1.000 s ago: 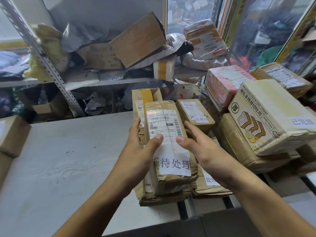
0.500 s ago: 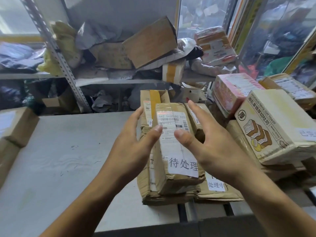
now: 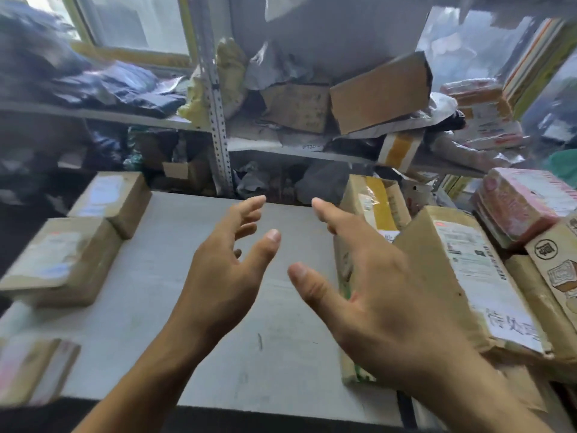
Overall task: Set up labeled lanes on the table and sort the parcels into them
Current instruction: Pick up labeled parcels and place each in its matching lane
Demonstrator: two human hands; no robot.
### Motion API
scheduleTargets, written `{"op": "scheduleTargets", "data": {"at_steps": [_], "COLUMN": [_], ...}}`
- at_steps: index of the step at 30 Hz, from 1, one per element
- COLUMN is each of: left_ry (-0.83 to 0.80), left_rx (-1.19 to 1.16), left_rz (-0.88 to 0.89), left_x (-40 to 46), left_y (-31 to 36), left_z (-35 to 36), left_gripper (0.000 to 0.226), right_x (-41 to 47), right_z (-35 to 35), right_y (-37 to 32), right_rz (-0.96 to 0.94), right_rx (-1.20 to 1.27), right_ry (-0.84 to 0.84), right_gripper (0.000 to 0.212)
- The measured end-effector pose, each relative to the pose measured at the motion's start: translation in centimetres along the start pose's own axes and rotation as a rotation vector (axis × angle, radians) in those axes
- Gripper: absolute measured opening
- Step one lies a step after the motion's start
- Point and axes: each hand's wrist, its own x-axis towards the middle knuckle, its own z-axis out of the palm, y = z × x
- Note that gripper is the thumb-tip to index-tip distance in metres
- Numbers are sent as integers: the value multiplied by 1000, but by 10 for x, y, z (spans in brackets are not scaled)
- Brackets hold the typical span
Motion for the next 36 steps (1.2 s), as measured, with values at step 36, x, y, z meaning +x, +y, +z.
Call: {"op": "scheduleTargets", "data": {"at_steps": [36], "left_ry": [721], "left_rx": [-565], "left_rz": [-979], "left_x": [-128], "left_y": [-411], "left_z": [-275], "left_gripper": [40], "right_x": [110], "right_z": [521], "right_y": [-127], "right_rz": [398], "right_rx": [388], "right_ry": [-836], "right_gripper": [23]}}
